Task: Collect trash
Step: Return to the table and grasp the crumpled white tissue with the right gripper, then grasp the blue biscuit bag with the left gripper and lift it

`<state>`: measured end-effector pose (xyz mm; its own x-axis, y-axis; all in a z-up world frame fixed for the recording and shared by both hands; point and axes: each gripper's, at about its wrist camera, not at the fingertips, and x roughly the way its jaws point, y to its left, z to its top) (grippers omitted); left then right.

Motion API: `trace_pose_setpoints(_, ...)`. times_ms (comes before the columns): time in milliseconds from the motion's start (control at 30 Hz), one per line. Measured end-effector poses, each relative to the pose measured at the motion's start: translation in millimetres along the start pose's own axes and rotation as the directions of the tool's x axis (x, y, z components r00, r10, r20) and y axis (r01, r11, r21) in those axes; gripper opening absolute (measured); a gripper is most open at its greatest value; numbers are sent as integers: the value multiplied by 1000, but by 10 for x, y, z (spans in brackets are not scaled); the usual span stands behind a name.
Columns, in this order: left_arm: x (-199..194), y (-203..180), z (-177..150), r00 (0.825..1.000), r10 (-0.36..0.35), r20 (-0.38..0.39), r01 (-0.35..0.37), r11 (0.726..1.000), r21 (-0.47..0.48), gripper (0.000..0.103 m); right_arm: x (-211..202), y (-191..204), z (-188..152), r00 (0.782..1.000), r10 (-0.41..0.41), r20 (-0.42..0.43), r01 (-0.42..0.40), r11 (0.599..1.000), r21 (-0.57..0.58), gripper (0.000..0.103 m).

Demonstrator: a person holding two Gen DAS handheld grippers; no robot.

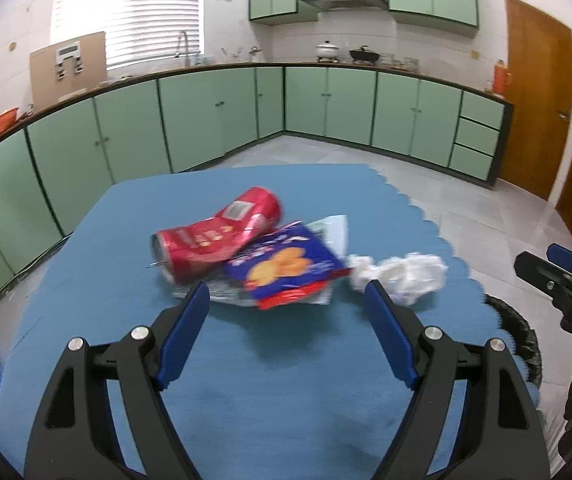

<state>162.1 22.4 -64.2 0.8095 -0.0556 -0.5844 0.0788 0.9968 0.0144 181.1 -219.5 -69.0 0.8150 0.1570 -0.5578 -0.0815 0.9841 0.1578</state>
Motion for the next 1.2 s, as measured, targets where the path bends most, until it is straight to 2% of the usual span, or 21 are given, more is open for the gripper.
trace_pose_setpoints(333, 83, 341, -15, 1000, 27, -12, -27, 998, -48, 77, 474, 508, 26, 998, 17, -54, -21, 996, -84, 92)
trace_pose_setpoints(500, 134, 425, -31, 999, 24, -22, -25, 998, -61, 77, 756, 607, -8, 992, -11, -127, -1, 995, -99, 92)
trace_pose_setpoints(600, 155, 460, -22, 1000, 13, -25, -15, 997, -71, 77, 879, 644, -41, 985, -1, -170, -16, 995, -99, 91)
trace_pose_setpoints(700, 172, 434, -1, 1000, -8, -26, 6, 998, -70, 77, 962, 694, -68, 976, 36, -214, -61, 992, -108, 78)
trace_pose_setpoints(767, 196, 389, 24, 999, -25, -25, 23, 998, -59, 77, 986, 726, -90, 968, 88, -236, -115, 988, -103, 58)
trace_pose_setpoints(800, 208, 371, 33, 999, -32, -25, 31, 998, -56, 77, 991, 739, -100, 964, 105, -244, -133, 986, -103, 52)
trace_pose_setpoints(833, 229, 344, 53, 999, -44, -27, 42, 998, -56, 77, 993, 756, -113, 958, 135, -254, -165, 981, -104, 40)
trace_pose_setpoints(867, 250, 325, 70, 998, -52, -28, 51, 997, -56, 77, 985, 762, -119, 956, 145, -255, -176, 978, -107, 35)
trace_pose_setpoints(1033, 356, 228, 134, 997, -74, -38, 72, 996, -46, 77, 917, 729, -95, 958, 173, -230, -199, 976, -92, 25)
trace_pose_setpoints(1200, 502, 155, 183, 995, -78, -62, 75, 996, -48, 77, 814, 557, -18, 966, 157, -203, -175, 982, -73, 24)
